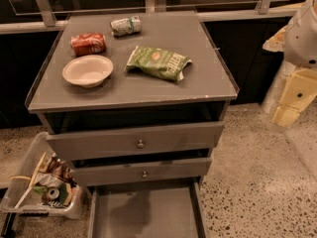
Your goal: Place green jalapeno chip bag into bottom drawer
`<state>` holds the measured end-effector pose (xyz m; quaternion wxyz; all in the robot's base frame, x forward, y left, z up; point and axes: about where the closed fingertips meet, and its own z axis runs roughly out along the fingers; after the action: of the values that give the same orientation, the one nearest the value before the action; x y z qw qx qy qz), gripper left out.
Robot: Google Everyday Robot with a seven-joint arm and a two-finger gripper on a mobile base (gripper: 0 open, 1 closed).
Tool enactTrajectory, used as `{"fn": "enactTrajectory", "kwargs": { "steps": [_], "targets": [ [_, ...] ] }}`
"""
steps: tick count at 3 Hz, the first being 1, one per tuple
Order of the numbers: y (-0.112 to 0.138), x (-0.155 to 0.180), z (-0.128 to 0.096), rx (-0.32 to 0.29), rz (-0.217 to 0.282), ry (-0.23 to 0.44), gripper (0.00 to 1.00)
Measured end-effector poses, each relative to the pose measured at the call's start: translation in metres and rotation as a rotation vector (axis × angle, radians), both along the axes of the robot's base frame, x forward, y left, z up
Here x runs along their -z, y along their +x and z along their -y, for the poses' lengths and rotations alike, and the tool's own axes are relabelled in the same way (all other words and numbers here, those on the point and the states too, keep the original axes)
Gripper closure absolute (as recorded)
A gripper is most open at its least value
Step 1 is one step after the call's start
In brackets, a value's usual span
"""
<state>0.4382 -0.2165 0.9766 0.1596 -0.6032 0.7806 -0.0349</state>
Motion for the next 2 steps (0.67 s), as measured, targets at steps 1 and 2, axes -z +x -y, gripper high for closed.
{"fn": "enactTrajectory", "kwargs": {
  "steps": [1,2],
  "targets": [
    [0.001,0.000,0.000,0.000,0.002,0.000,0.00],
    [0.022,-0.004,-0.009,-0.010,0.030,0.020,0.00]
  ]
}}
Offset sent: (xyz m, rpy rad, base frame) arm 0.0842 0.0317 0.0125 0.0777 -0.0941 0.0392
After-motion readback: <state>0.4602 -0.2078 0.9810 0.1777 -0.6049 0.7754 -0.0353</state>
